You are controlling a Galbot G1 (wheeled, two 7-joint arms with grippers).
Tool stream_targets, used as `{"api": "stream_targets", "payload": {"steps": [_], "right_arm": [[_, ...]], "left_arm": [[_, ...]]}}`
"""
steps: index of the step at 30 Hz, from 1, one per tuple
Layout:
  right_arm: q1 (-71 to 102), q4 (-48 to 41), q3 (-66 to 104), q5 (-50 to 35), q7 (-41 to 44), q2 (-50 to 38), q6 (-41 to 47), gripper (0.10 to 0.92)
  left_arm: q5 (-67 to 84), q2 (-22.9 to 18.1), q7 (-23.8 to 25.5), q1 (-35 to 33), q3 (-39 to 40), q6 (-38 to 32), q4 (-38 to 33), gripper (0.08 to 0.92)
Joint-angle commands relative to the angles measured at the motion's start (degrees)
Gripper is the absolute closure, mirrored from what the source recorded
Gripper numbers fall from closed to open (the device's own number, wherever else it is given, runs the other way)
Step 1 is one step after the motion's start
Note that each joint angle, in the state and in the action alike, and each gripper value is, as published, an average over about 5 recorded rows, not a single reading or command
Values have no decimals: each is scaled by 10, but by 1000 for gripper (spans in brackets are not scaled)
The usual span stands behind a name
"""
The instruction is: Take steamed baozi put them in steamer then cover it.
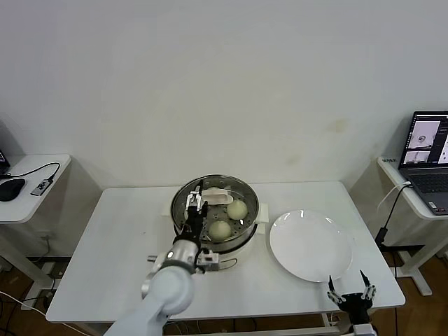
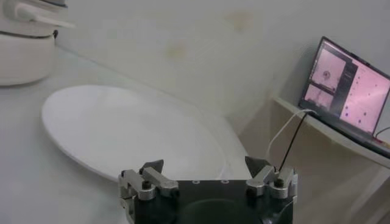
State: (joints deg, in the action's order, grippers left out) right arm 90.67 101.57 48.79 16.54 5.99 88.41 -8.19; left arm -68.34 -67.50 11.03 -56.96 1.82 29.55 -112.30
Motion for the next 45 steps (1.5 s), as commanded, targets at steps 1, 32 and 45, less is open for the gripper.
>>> {"api": "stream_targets", "payload": {"steps": [1,32,45], "right_arm": [[5,9,-7,1,-1,1,-2,203],[121,104,-77,-196,73,-98,24,203],[118,97,-95,-170,68,-90,14,203]], "left_arm": [[252,66,-100,-222,-133,-33,-211,179],[839,-66,-220,-547,-346,-445,-10,177],[811,-77,-205,-533,-337,-439,-11,177]]}}
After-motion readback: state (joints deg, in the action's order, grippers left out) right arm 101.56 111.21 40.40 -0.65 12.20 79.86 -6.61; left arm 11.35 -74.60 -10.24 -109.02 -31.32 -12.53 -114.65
